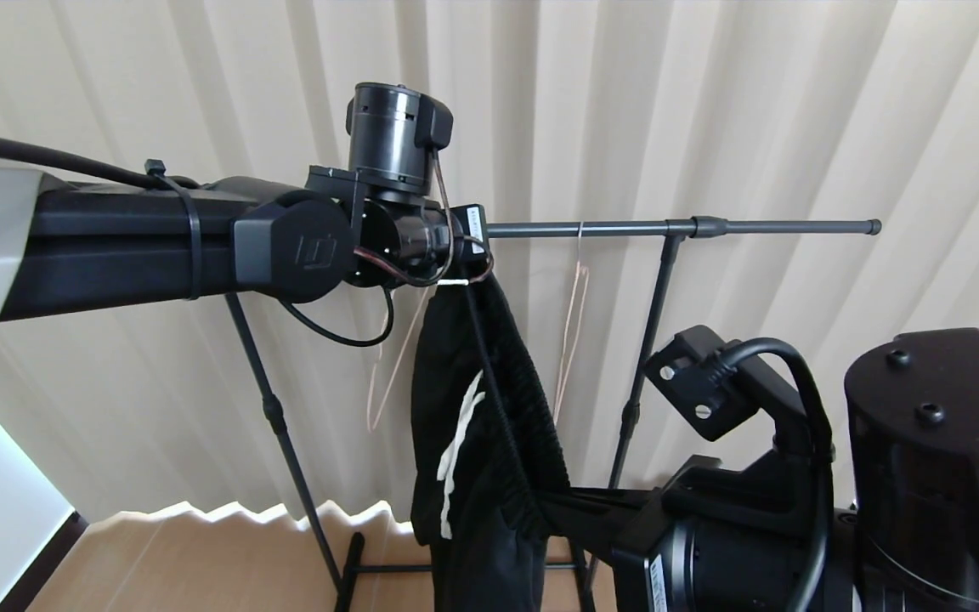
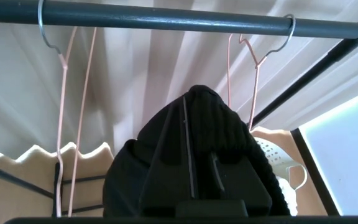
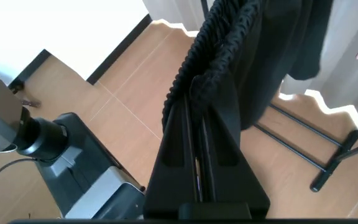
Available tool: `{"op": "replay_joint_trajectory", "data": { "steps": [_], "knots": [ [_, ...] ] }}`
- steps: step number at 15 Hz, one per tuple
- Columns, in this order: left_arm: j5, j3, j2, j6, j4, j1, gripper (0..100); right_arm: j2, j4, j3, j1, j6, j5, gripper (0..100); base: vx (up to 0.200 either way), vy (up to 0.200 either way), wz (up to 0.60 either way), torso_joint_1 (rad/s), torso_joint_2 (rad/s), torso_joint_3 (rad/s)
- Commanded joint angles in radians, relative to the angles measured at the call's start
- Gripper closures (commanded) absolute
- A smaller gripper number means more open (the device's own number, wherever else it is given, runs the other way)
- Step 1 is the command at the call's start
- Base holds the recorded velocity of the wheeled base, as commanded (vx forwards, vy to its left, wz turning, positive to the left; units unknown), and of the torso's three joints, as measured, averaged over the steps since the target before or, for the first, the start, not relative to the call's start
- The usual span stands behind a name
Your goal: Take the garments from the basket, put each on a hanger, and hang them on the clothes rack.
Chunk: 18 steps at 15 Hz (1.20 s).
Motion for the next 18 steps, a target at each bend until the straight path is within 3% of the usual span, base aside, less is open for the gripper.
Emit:
{"op": "replay_joint_trajectory", "data": {
  "steps": [1,4,6,8,9,11,12,14,17,18],
  "knots": [
    [0.0,0.001,-0.005,0.0,0.008,0.0,100,0.003,0.009,0.012,-0.002,-0.006,-0.004,100,0.0,0.0,0.0,0.0,0.0,0.0],
    [-0.001,-0.025,-0.042,-0.006,0.161,0.003,100,-0.008,0.05,0.069,-0.101,-0.167,-0.03,100,0.0,0.0,0.0,0.0,0.0,0.0],
    [0.0,-0.025,-0.09,-0.006,0.247,0.003,100,-0.003,0.067,0.11,-0.195,-0.3,-0.121,100,0.0,0.0,0.0,0.0,0.0,0.0],
    [0.002,-0.027,-0.125,-0.006,0.367,0.003,100,0.001,0.068,0.124,-0.259,-0.352,-0.167,100,0.0,0.0,0.0,0.0,0.0,0.0],
    [0.002,-0.011,-0.183,-0.009,0.472,0.008,100,-0.003,0.05,0.156,-0.33,-0.417,-0.168,100,0.0,0.0,0.0,0.0,0.0,0.0],
    [0.0,0.041,-0.246,-0.019,0.537,0.007,100,0.003,0.019,0.159,-0.368,-0.454,-0.168,100,0.0,0.0,0.0,0.0,0.0,0.0],
    [0.002,0.167,-0.32,-0.005,0.566,-0.003,100,0.051,-0.037,0.132,-0.376,-0.455,-0.174,100,0.0,0.0,0.0,0.0,0.0,0.0],
    [0.008,0.294,-0.387,0.001,0.566,-0.041,100,0.123,-0.093,0.052,-0.417,-0.432,-0.214,100,0.0,0.0,0.0,0.0,0.0,0.0],
    [0.003,0.536,-0.488,-0.003,0.546,-0.127,100,0.222,-0.083,-0.184,-0.456,-0.389,-0.277,100,0.0,0.0,0.0,0.0,0.0,0.0],
    [0.002,0.57,-0.498,-0.002,0.537,-0.144,100,0.236,-0.083,-0.218,-0.46,-0.389,-0.277,100,0.0,0.0,0.0,0.0,0.0,0.0]
  ]
}}
